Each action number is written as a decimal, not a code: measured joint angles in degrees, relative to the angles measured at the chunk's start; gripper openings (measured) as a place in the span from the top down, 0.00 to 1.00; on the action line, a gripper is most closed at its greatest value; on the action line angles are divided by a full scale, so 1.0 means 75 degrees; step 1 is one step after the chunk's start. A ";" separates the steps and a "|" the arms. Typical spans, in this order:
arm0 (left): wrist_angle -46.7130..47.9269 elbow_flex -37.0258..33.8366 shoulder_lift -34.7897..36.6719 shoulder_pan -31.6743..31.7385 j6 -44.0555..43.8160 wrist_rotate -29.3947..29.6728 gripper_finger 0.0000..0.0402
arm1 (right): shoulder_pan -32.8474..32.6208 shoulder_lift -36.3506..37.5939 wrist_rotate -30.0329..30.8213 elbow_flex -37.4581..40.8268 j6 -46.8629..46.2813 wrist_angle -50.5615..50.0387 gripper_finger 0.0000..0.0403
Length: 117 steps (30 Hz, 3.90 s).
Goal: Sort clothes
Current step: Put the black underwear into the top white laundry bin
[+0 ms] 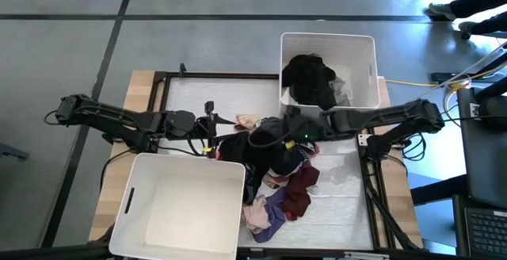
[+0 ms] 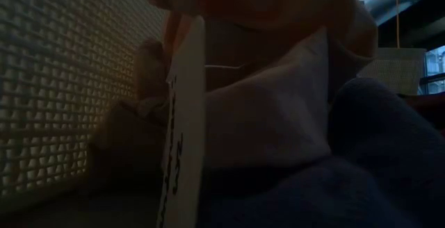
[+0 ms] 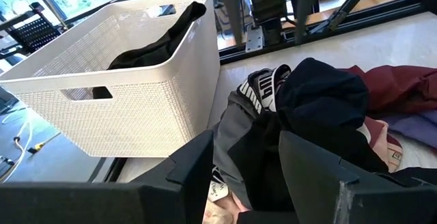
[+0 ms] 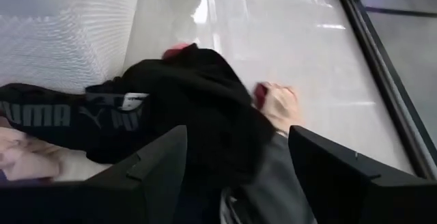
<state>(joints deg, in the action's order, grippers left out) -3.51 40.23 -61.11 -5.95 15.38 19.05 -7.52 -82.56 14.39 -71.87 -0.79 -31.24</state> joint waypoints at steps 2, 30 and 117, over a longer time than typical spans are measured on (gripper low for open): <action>-0.0006 0.0000 -0.0001 -0.0001 0.0000 0.0000 0.60 | -0.0082 0.0000 -0.0016 0.0379 0.0002 0.0467 0.36; -0.0011 0.0003 0.0001 -0.0001 0.0000 0.0000 0.60 | -0.0097 -0.2636 -0.0271 0.1090 0.1062 0.2809 0.40; -0.0020 0.0003 0.0001 0.0002 0.0061 0.0000 0.60 | -0.1420 -0.0092 0.1843 0.1367 -0.0655 0.0085 0.91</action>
<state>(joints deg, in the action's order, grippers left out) -3.66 40.25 -61.10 -5.94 15.84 19.05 -18.18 -83.26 28.22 -61.62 -5.70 -30.61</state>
